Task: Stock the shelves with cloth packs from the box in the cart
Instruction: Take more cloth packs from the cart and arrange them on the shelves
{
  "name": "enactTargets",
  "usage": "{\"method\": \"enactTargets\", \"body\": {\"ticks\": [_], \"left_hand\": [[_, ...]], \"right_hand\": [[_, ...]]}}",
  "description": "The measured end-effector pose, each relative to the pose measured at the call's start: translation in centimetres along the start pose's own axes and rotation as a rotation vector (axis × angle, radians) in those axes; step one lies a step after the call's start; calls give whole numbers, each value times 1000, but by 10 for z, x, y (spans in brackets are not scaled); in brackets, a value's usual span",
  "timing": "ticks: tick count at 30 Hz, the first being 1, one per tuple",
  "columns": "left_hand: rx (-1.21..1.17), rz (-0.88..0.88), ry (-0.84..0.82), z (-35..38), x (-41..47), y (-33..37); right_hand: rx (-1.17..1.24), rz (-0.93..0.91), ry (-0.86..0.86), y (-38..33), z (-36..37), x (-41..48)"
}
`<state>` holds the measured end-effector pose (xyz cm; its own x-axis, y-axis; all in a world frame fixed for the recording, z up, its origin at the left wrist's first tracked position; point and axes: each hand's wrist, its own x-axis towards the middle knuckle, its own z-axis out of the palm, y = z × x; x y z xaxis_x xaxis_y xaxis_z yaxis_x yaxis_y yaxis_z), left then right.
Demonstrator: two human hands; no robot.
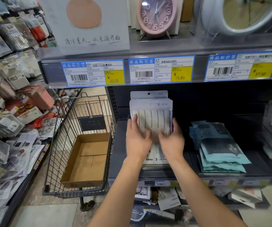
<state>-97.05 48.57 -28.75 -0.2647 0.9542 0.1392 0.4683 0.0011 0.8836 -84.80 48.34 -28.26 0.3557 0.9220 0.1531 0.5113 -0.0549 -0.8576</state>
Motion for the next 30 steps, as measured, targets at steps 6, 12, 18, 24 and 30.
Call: {"method": "enactTargets", "body": {"ticks": [6,12,18,24,30], "left_hand": [[249,113,-38,-20,4,-1],[499,160,-97,-41,-7,-8],[634,159,-77,-74,-18,-5],[830,95,14,-136,-42,-33],[954,-163,32,-225,-91,-102]], "right_hand": [[-207,-23,-155,3,3,-2],[-376,-172,-179,-2,-7,-7],[-490,-337,-337,-29,-12,-29],[-456,-572,-530,-59,22,-76],[-448,-701,-754,-89,107,-145]]}}
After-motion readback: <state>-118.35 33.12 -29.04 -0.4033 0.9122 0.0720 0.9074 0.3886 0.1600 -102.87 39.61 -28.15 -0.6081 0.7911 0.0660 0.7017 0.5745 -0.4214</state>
